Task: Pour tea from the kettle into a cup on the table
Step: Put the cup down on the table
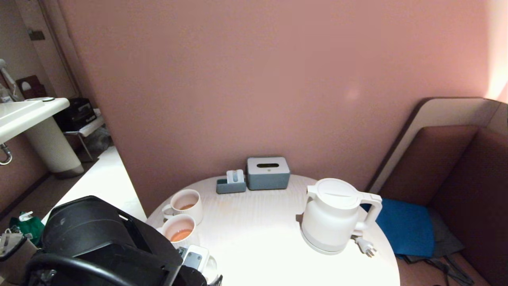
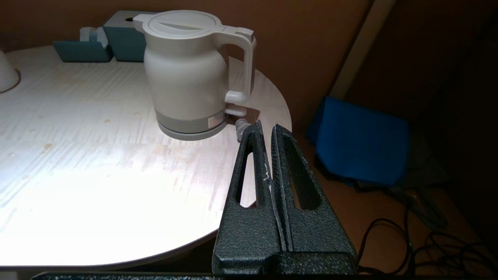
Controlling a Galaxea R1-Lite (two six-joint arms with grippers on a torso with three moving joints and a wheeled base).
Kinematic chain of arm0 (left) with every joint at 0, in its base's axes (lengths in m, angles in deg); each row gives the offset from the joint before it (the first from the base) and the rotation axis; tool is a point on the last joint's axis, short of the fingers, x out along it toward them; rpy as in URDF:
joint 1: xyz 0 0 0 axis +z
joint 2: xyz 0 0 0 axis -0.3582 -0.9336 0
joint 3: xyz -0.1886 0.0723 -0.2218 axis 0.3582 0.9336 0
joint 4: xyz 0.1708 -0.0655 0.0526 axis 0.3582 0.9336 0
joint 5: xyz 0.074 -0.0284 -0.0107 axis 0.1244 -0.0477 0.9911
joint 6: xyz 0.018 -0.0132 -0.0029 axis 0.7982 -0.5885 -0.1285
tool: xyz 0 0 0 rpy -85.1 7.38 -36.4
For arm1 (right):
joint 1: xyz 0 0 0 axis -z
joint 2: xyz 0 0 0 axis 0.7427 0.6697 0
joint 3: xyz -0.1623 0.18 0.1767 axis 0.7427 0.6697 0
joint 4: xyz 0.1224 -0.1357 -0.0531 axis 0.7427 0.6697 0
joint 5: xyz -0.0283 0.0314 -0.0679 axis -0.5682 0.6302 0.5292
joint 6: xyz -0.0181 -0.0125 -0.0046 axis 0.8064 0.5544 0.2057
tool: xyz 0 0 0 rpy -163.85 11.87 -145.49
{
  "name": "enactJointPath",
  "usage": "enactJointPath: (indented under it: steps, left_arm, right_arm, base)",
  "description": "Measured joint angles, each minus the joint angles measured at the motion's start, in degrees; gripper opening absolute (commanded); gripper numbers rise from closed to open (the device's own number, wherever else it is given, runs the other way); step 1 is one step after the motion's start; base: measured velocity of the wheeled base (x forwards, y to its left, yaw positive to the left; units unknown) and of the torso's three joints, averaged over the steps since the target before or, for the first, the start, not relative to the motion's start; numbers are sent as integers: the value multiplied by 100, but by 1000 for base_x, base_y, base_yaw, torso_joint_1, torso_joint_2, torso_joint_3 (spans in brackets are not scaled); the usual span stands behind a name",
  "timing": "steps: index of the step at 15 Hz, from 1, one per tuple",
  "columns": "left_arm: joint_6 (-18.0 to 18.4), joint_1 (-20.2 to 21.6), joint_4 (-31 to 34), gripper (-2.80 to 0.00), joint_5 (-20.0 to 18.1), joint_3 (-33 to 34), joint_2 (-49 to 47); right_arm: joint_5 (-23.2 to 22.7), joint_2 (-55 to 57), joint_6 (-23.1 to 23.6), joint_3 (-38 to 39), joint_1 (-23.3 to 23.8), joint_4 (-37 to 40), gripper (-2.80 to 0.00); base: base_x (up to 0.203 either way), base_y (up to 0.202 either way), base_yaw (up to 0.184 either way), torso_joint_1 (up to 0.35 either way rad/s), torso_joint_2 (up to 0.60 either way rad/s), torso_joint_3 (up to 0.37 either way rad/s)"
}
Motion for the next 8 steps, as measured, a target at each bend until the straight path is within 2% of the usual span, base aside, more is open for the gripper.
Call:
enactJointPath:
  steps: [8]
  left_arm:
    - [36,-13,18,-280,2,-41,31]
  right_arm:
    - [2,0,-2,0,0,-2,-280]
  base:
    - [0,0,0,0,0,0]
